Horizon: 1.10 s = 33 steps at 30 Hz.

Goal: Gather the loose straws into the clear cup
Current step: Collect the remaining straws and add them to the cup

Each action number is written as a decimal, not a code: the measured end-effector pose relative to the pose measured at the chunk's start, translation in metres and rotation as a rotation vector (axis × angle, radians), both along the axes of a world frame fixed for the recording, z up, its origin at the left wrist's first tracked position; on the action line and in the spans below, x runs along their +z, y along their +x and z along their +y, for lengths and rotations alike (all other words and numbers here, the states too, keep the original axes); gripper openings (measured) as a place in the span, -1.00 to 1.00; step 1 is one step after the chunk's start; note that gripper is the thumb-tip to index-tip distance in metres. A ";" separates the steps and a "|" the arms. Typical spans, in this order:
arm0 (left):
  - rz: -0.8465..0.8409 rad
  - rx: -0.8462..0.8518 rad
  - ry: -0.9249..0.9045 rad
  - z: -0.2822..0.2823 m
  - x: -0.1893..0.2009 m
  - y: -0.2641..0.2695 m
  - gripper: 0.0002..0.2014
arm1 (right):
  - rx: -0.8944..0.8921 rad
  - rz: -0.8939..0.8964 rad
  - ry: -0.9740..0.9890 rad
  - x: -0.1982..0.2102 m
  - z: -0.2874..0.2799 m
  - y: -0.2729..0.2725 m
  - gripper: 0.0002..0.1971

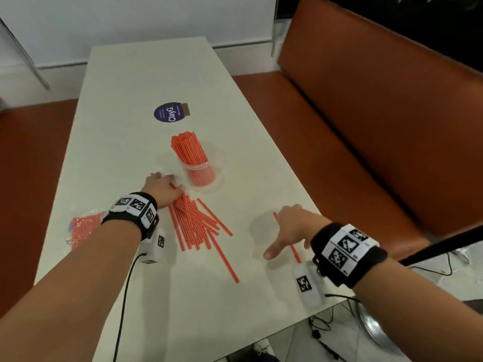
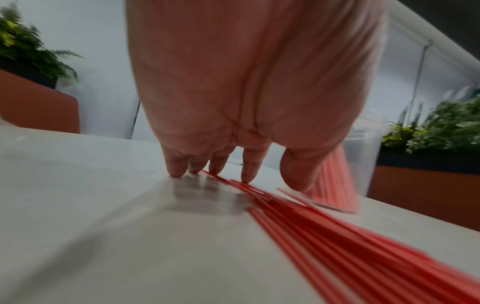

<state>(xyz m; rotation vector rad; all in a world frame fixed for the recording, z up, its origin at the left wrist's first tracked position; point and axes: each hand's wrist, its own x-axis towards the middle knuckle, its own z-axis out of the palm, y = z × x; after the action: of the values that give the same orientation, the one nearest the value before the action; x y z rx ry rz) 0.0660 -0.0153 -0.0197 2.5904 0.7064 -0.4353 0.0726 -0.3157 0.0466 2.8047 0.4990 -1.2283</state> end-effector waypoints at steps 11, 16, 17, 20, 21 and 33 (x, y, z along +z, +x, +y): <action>0.224 -0.233 0.045 -0.054 0.010 -0.042 0.39 | 0.230 -0.183 0.012 -0.033 0.049 -0.032 -0.13; 0.214 -0.264 0.098 -0.079 0.012 -0.057 0.35 | 0.441 -0.211 -0.002 -0.032 0.067 -0.034 -0.41; 0.192 -0.254 0.083 -0.081 0.013 -0.057 0.31 | 0.460 -0.210 0.031 -0.030 0.070 -0.034 -0.48; 0.109 -0.173 0.002 -0.080 0.018 -0.060 0.24 | 0.419 -0.195 0.161 -0.024 0.075 -0.033 -0.52; 0.087 -0.138 -0.024 -0.076 0.021 -0.062 0.26 | 0.360 -0.186 0.189 -0.023 0.075 -0.032 -0.46; 0.089 -0.194 -0.018 -0.048 0.024 -0.067 0.29 | 0.449 -0.215 0.121 -0.028 0.105 -0.026 -0.12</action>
<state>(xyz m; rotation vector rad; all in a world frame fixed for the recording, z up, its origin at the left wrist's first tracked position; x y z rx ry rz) -0.0006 -0.0637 0.0045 2.6472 0.4782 -0.6176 0.0461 -0.2111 0.0182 2.6536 1.1369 -0.8206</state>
